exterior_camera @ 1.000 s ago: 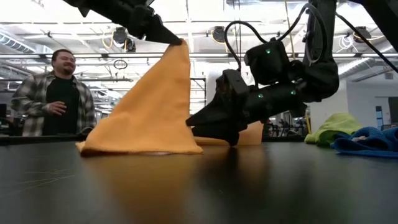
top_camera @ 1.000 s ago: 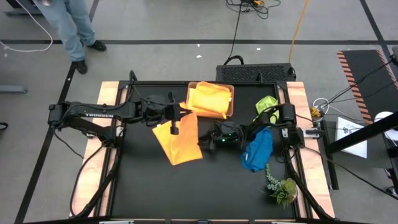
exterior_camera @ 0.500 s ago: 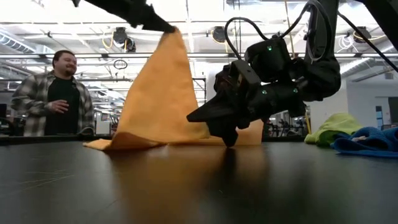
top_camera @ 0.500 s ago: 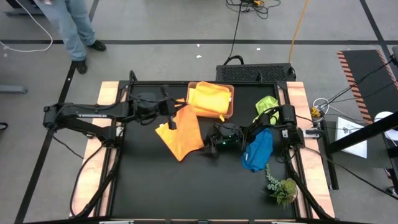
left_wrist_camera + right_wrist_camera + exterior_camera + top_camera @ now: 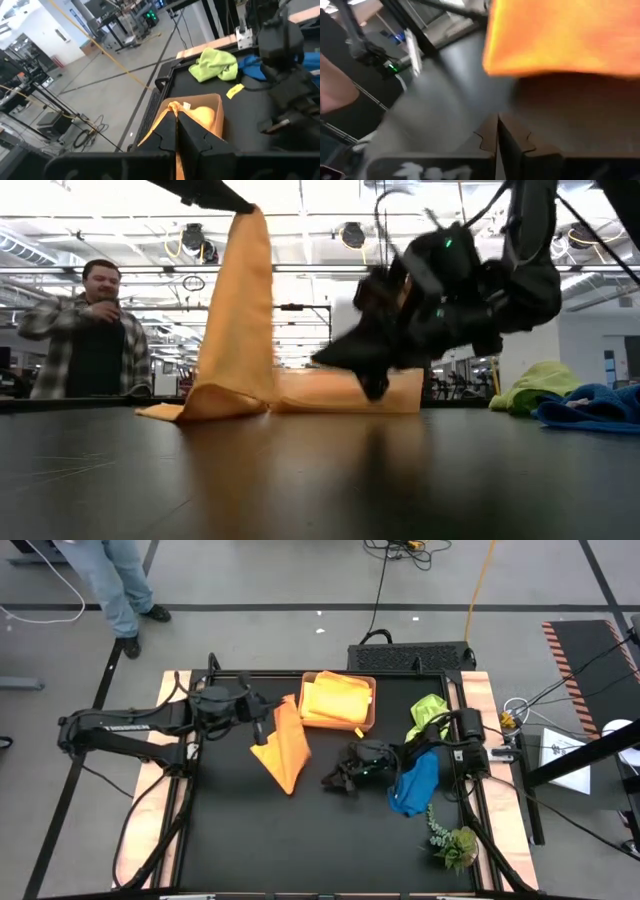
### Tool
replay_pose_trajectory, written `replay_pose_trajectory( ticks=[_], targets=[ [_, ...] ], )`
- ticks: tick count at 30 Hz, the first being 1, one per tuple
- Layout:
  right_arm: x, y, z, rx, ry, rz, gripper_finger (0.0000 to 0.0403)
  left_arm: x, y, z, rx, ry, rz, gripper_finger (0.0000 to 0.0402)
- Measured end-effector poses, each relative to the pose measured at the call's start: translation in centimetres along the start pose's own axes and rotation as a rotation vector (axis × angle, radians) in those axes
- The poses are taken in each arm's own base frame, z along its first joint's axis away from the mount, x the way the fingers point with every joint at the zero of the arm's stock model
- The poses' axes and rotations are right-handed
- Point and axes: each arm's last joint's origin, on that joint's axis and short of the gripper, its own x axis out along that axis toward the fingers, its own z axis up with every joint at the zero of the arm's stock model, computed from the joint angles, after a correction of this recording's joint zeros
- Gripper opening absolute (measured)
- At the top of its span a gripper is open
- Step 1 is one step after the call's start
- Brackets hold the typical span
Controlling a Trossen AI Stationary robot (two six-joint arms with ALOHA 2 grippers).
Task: Fold microfiber towels
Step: Fold the orange towel
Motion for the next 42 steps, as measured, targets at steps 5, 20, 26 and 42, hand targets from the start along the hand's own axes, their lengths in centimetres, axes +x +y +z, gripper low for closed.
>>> replay_pose_trajectory(
  ticks=[5,20,26,42],
  targets=[
    [-1.9,1.0,0.9,-0.047,-0.047,-0.039,0.0003,-1.0,-0.1,0.5,-0.012,-0.033,-0.009,0.0003],
    [-1.1,-1.0,4.2,-0.146,-0.120,-0.214,0.0160,-1.0,-2.8,1.6,-0.015,-0.146,-0.243,0.0005],
    [0.7,-1.7,4.2,-0.152,-0.026,-0.216,0.0205,-0.5,-3.8,1.4,0.004,-0.108,-0.242,0.0004],
    [0.6,-1.5,2.8,-0.200,0.062,-0.226,0.0008,-0.6,-3.6,1.8,0.016,-0.128,-0.171,0.0006]
  ],
)
